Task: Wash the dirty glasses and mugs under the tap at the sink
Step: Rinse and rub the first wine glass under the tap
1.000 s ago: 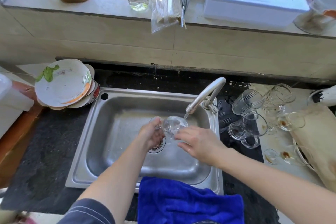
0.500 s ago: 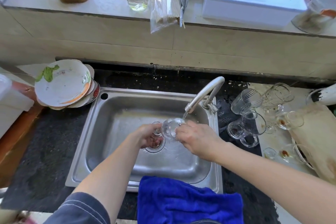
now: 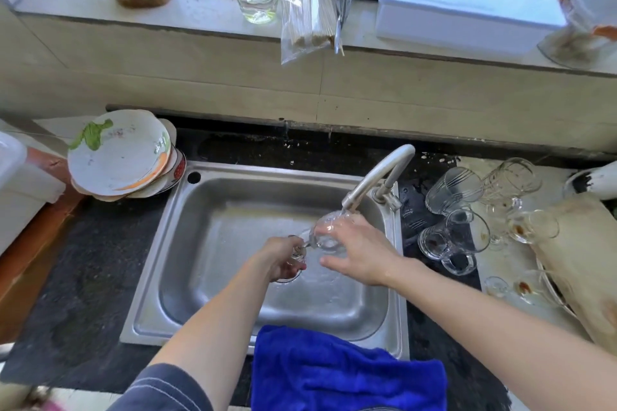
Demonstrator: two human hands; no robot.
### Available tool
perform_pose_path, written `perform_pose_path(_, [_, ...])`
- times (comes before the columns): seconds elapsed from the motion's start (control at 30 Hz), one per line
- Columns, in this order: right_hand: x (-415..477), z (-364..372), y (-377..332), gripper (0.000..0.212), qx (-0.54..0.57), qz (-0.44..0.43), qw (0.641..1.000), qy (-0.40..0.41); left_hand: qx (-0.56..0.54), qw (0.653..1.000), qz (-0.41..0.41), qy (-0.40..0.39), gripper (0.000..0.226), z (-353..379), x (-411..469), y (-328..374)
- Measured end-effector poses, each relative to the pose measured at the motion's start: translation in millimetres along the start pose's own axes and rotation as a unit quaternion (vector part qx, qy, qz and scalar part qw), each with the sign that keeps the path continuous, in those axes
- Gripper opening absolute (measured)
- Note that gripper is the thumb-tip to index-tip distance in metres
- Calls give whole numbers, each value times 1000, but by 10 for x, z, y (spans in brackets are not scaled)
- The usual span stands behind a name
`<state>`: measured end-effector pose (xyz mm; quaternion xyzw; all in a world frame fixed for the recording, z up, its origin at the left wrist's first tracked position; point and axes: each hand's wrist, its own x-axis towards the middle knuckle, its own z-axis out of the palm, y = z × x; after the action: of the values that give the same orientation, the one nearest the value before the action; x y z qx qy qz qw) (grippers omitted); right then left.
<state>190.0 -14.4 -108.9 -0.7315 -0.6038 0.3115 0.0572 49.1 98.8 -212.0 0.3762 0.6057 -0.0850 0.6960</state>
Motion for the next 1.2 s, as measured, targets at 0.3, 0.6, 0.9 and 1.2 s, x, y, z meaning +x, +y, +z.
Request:
perform_pose_path(0.3, [86,311,135,23,244,79,967,1,-58,994,71,55,5,-117,-185,97])
perform_pose_path(0.6, [161,369,279,47,474,204,843,153,281,834,372,296,18,83,-902,379])
perform_pose_path(0.9, [307,187,71,43,124,170,950,231,248,841,364,314,17,163,-951,446])
perform_pose_path(1.2, [318,237,100,38,61,102,964,238,188,867,347,305,11,129,-859,336])
